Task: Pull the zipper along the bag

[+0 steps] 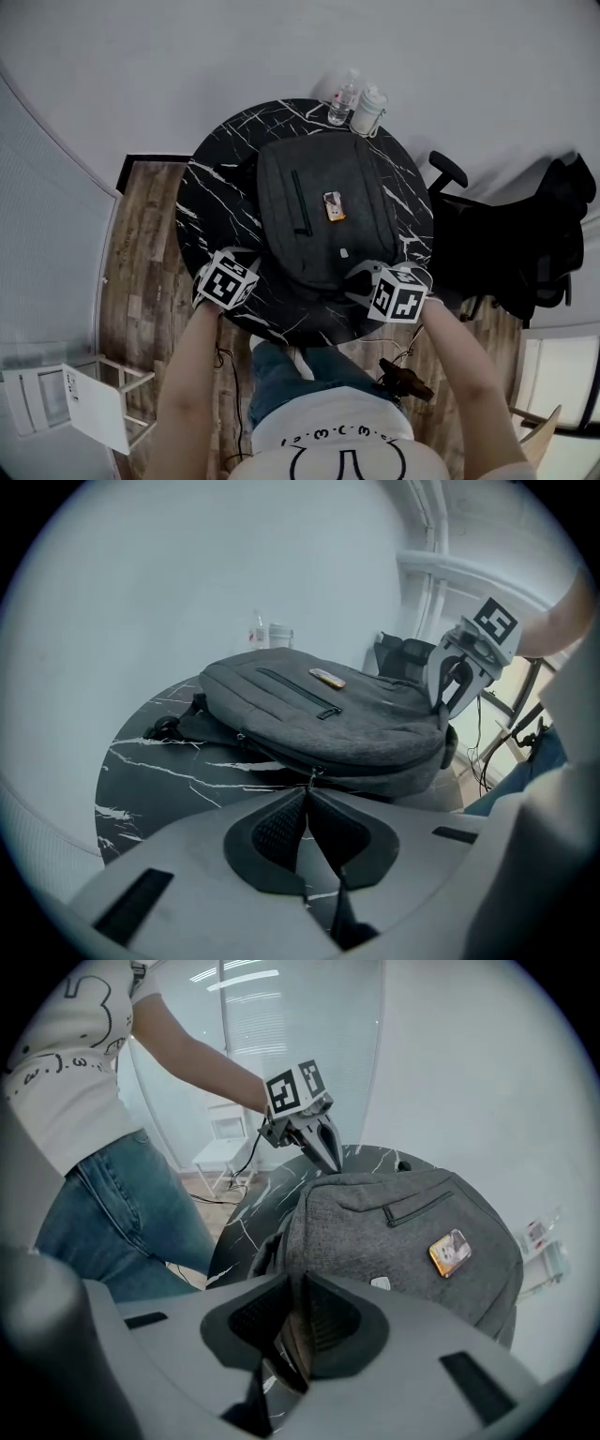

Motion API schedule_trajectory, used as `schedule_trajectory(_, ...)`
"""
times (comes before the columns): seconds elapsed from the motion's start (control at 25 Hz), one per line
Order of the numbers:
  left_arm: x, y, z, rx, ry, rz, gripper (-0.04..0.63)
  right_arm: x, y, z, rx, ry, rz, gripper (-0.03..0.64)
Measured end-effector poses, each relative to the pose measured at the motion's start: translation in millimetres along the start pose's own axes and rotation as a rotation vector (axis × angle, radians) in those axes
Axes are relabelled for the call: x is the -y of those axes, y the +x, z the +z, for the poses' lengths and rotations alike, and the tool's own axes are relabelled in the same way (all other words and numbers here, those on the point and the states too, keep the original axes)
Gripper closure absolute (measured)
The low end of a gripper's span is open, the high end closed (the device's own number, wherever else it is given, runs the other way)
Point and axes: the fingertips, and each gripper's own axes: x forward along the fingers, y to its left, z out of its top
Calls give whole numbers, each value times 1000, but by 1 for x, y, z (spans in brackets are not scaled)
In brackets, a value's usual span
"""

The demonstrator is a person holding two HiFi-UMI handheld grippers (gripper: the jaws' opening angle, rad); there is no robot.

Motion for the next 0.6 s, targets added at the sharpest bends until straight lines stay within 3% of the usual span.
schedule_trajectory(0.6,-92,34,29,-99,24,163,572,-1,6,7,18,59,45,509)
